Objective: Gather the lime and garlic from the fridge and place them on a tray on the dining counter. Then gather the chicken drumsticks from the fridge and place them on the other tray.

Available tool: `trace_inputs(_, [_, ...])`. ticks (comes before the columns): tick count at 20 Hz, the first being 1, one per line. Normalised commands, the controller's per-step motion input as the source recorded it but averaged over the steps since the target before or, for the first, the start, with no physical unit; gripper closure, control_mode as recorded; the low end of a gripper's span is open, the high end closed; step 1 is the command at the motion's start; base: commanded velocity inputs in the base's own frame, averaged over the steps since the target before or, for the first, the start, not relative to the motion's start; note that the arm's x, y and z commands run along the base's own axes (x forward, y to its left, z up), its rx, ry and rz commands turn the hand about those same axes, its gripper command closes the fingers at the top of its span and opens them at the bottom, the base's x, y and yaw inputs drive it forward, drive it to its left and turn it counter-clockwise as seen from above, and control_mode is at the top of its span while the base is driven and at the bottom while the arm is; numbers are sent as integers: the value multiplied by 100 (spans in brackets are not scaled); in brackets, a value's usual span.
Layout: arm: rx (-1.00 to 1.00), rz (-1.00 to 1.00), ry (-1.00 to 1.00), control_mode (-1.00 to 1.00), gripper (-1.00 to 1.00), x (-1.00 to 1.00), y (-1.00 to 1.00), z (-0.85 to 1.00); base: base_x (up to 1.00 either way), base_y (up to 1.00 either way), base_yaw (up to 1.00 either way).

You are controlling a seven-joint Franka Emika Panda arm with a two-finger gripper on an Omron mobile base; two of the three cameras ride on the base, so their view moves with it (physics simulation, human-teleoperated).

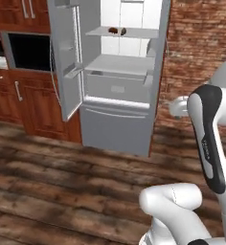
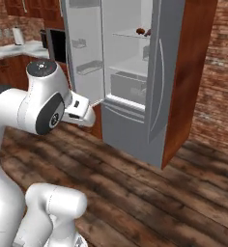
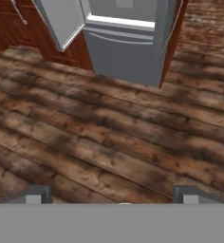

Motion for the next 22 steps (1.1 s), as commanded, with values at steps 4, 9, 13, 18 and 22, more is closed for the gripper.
trace_inputs(4, [0, 0, 0, 100, -100, 0, 0, 0, 100, 65, -15])
trace_inputs(9, [0, 0, 0, 100, -100, 0, 0, 0, 100, 3, -19])
trace_inputs(13, [0, 0, 0, 100, -100, 0, 0, 0, 100, 8, -27])
trace_inputs(18, [0, 0, 0, 100, -100, 0, 0, 0, 100, 52, -47])
trace_inputs(22, [0, 0, 0, 100, -100, 0, 0, 0, 95, 37, -41])
